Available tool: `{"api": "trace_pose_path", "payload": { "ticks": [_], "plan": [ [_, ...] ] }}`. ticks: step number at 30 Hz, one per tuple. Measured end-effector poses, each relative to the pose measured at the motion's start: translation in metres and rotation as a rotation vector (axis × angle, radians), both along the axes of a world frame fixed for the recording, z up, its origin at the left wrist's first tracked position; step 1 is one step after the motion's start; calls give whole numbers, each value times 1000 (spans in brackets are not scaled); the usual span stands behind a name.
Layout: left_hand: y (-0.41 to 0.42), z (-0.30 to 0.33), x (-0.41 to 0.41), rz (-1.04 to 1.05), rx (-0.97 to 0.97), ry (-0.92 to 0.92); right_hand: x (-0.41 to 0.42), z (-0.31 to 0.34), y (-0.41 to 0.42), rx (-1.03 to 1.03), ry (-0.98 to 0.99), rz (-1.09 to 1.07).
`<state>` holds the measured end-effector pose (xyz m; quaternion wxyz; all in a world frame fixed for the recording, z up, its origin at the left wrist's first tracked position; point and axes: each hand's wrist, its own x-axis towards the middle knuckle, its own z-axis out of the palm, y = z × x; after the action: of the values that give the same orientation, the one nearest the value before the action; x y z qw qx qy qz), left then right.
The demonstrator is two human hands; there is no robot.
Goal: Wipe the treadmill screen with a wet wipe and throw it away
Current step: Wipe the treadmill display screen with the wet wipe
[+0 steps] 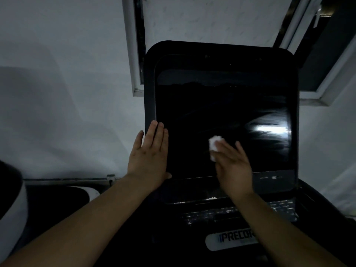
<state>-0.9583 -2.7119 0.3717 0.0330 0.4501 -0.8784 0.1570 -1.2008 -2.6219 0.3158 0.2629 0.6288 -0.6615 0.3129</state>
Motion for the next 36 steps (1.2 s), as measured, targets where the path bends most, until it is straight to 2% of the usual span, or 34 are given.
{"api": "trace_pose_path", "payload": {
  "ticks": [4, 7, 14, 18, 23, 27, 31, 33, 36],
  "plan": [
    [0, -1, -1, 5, -3, 1, -43, -12, 27, 12, -164, -215],
    [1, -1, -3, 15, 5, 6, -23, -17, 22, -33, -214, -244],
    [4, 0, -4, 16, 6, 8, 96, -46, -5, -14, -57, 103],
    [3, -1, -3, 24, 8, 5, 87, -41, 1, -21, 17, 142],
    [2, -2, -3, 22, 13, 20, 4, -33, 32, 49, 5, -23],
    [3, -2, -3, 20, 12, 25, -56, -34, 61, 48, -184, -288],
    [2, -3, -5, 35, 13, 9, -65, -38, 64, -8, -397, -477],
    [3, -2, -7, 44, 21, 6, -42, -43, 54, -56, -395, -467],
    [8, -4, -9, 40, 2, 14, 15, -48, 38, -72, -304, -273]
  ]
}}
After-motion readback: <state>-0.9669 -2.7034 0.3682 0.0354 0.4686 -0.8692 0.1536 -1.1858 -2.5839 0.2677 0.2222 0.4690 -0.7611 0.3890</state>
